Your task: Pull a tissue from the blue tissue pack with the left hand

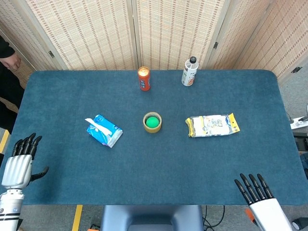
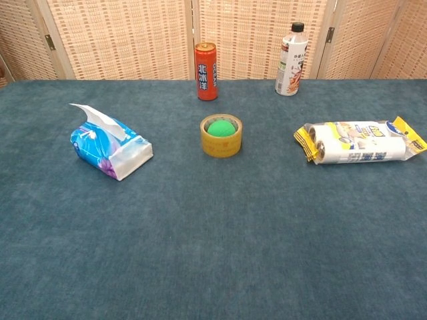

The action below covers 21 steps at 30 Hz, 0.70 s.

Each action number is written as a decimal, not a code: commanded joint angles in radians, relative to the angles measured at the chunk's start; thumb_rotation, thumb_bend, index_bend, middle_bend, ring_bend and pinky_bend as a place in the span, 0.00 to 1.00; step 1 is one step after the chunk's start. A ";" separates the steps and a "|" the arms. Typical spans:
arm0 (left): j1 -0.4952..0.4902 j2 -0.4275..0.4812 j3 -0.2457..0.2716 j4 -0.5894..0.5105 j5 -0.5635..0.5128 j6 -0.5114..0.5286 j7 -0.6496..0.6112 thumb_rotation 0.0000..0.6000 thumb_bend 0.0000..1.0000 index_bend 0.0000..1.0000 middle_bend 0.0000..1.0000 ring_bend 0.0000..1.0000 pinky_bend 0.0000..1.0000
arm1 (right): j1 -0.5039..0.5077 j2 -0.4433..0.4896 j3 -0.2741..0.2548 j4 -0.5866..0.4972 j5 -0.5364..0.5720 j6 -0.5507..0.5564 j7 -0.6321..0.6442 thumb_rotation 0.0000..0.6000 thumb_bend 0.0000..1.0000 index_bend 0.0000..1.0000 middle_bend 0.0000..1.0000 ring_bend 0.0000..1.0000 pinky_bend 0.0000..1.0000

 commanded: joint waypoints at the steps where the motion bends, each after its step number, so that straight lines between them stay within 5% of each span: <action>1: -0.115 -0.037 -0.035 0.027 0.071 -0.104 -0.015 1.00 0.34 0.04 0.00 0.00 0.11 | 0.005 0.006 0.000 -0.004 0.004 -0.009 0.004 1.00 0.11 0.00 0.00 0.00 0.00; 9: -0.275 -0.106 -0.101 0.046 0.036 -0.251 0.086 1.00 0.39 0.17 0.00 0.00 0.12 | 0.016 0.014 0.007 -0.017 0.026 -0.027 0.013 1.00 0.11 0.00 0.00 0.00 0.00; 21: -0.423 -0.240 -0.122 0.159 -0.108 -0.393 0.219 1.00 0.43 0.30 0.00 0.00 0.12 | 0.031 0.021 0.006 -0.033 0.048 -0.064 0.012 1.00 0.11 0.00 0.00 0.00 0.00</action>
